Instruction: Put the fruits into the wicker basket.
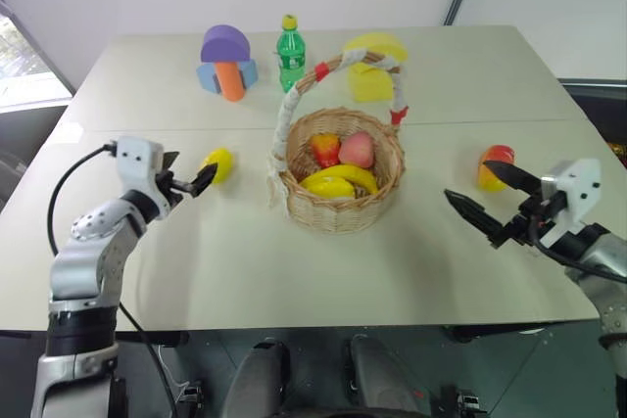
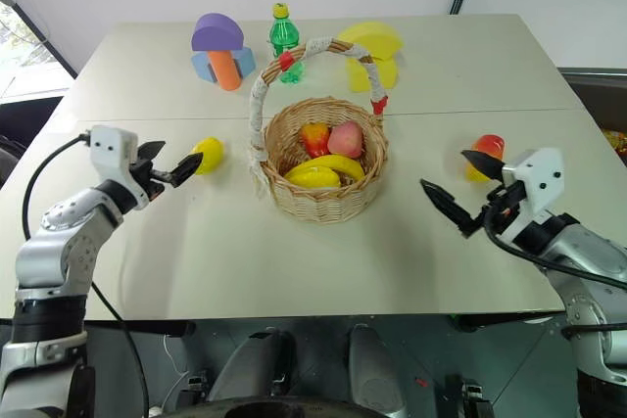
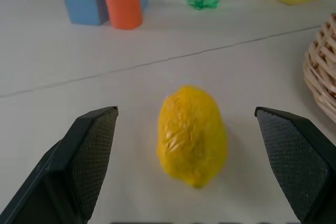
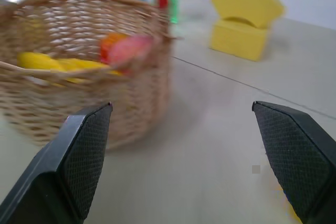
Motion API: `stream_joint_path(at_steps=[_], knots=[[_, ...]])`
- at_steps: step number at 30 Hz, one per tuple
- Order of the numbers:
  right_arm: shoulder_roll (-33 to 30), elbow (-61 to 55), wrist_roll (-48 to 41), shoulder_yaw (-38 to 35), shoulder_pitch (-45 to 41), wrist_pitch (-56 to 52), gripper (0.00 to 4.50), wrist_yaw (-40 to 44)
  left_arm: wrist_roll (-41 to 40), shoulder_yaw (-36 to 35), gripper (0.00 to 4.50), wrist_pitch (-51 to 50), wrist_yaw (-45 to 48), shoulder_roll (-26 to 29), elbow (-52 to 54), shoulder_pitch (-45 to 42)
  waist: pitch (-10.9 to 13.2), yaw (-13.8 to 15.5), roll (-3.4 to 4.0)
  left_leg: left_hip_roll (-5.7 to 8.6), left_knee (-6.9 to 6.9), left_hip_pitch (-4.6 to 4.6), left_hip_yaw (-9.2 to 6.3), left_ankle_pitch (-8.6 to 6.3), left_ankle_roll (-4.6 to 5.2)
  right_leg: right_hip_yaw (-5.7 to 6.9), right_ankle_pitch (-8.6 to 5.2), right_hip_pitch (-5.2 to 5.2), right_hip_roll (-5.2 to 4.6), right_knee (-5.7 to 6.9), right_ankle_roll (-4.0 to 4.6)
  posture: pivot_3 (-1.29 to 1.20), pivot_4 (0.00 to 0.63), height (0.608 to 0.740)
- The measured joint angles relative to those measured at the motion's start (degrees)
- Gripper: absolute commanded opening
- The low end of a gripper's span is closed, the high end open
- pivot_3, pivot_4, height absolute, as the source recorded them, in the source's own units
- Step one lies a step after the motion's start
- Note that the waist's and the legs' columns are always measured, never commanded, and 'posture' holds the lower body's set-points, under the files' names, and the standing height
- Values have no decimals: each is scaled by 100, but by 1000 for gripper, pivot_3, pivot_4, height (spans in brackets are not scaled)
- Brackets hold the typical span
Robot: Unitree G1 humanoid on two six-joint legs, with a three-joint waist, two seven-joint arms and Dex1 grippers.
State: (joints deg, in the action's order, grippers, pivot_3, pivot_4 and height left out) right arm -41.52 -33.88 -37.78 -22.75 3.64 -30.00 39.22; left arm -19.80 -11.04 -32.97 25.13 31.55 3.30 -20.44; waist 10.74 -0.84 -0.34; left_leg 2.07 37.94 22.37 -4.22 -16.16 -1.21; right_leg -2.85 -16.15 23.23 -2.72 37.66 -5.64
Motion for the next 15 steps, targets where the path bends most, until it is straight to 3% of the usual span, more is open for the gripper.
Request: stream_joint_path(at_steps=[8,14,15], knots=[[41,-825,-444,1029,-963,-530,4461,-401,396,522,4500,-675,-321,-175,-622,-735,4,22,-13,2,3,4,-6,1,-1,8,0,1,-1,-2,0,0,150,740],[94,-832,-438,1307,-1063,-570,4461,-487,549,755,4500,-900,-346,-289,-930,-927,4,26,-15,5,2,8,-10,1,-1,7,0,3,-5,-3,0,0,150,740],[118,-832,-423,1320,-1088,-557,4489,-490,557,775,4245,-911,-343,-311,-1002,-961,4,20,-15,5,2,8,-10,1,-1,7,0,4,-4,-3,0,0,150,740]])
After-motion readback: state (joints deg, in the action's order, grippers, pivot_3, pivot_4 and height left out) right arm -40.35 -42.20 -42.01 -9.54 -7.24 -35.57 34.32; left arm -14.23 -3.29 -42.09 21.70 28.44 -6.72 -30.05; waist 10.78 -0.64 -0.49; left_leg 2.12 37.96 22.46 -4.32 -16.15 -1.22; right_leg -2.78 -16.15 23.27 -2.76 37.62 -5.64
